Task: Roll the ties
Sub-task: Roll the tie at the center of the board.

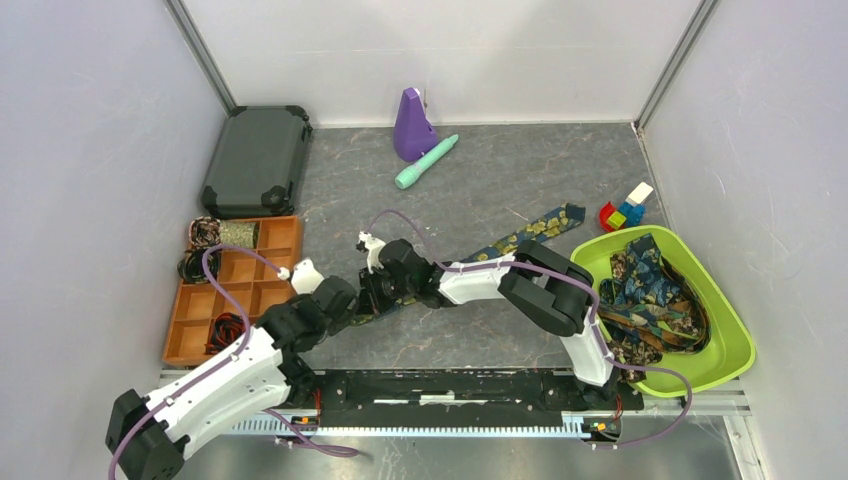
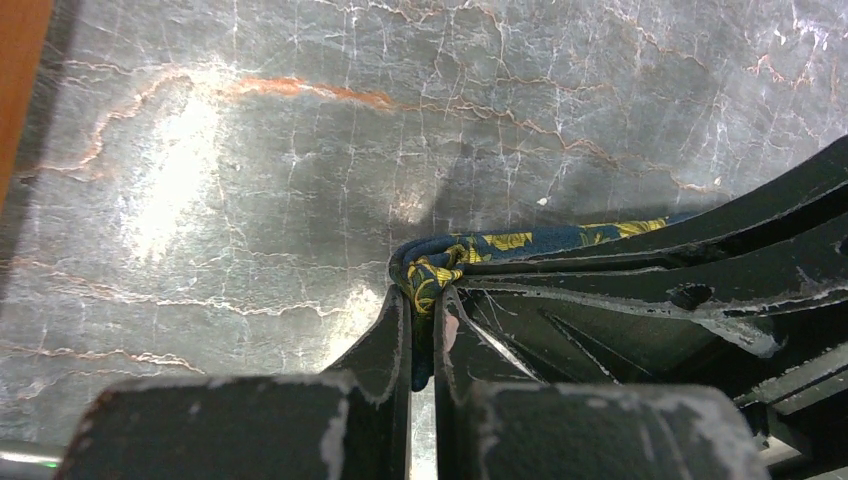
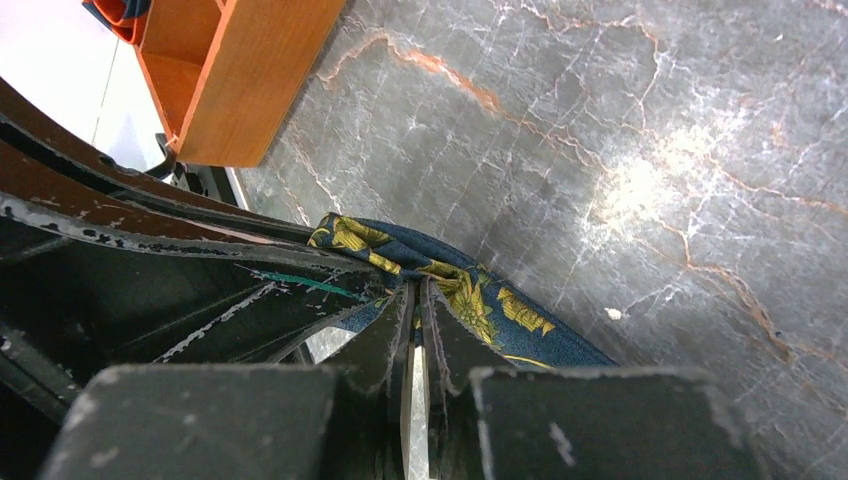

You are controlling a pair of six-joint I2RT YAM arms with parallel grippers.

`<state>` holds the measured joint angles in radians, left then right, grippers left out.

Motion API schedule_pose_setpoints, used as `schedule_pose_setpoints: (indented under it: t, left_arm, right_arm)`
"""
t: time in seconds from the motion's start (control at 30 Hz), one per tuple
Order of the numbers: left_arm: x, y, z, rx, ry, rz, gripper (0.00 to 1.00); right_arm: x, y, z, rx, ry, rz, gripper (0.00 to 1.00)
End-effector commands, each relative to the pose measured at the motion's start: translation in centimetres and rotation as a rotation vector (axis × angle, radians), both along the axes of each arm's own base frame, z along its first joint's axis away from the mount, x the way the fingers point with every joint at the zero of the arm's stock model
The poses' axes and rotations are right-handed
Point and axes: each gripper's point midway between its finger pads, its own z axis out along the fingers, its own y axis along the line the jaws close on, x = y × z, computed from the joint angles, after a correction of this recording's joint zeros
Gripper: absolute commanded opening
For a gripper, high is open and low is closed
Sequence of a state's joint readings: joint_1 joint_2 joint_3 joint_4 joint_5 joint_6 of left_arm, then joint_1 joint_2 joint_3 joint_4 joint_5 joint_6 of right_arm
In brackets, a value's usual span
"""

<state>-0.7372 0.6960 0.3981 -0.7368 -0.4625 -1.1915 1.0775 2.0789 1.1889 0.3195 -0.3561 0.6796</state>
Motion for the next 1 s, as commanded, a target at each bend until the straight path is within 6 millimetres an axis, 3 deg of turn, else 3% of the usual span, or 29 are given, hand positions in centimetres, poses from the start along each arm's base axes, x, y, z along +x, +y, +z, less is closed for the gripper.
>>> schedule_pose_setpoints:
  t: [0.0,0.17,0.43,0.73,0.97]
  left_arm:
    - [1.2,0.3,2.1,0.057,-0.052,-0.020,0.02]
    - [1.2,0.4,2.0,0.103,-0.017,-0.040,0.02]
    - [1.5,0.3,2.2,0.146,0.009,-0.054,0.02]
    - [1.8,0.4,2.6,0.174,0.016,-0.055,0.02]
    - [1.7,0.6,2.4,0.212,0.039,-0.068,0.02]
  right_arm:
    - [0.7,1.2,2.8,0.054,-0.048,-0.001,0.10]
    - [0.9,0.9,3.9,0.057,-0.062,-0.006,0.10]
    - [0.2,0.3,3.5,0.054,-0.040,-0.015,0.10]
    - [-0.6,1.0,2.8,0.060,-0.011,-0.004,0.09]
    - [-1.2,2.7,2.7,0.128,0.028,0.029,0.08]
